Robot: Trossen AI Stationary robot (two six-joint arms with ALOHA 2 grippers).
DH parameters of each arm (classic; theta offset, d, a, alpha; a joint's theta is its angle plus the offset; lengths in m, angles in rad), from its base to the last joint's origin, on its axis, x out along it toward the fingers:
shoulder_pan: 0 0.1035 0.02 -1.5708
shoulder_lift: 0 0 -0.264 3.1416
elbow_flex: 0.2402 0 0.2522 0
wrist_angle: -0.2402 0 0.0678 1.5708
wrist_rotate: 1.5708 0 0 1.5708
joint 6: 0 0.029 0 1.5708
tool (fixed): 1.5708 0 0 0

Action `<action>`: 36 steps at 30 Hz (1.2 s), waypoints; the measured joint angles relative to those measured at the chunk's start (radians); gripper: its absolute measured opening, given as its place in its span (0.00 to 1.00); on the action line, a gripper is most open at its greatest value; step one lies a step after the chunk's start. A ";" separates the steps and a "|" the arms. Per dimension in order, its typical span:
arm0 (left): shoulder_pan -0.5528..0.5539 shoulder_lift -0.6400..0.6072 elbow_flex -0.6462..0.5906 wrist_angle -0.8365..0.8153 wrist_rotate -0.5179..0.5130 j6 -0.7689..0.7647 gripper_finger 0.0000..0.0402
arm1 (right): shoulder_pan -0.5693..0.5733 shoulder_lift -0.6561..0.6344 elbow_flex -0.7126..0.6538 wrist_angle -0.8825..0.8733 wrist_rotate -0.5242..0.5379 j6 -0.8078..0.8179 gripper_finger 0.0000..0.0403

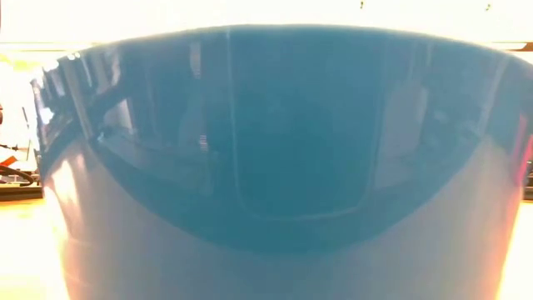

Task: Pick & Place Mini bowls
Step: Stack the red bowl on the red bowls on the shelf

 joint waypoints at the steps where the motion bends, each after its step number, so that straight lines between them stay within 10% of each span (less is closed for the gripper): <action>1: 0.000 0.000 0.000 0.000 0.000 0.000 0.00 | 0.000 0.002 0.001 -0.002 -0.002 -0.014 0.09; 22: 0.000 0.000 0.000 -0.002 0.000 -0.009 0.00 | -0.080 0.011 0.379 -0.771 0.101 -0.307 0.02; 36: 0.000 0.000 0.000 -0.002 0.001 -0.042 0.00 | -0.421 0.011 0.544 -0.784 0.270 -1.028 0.02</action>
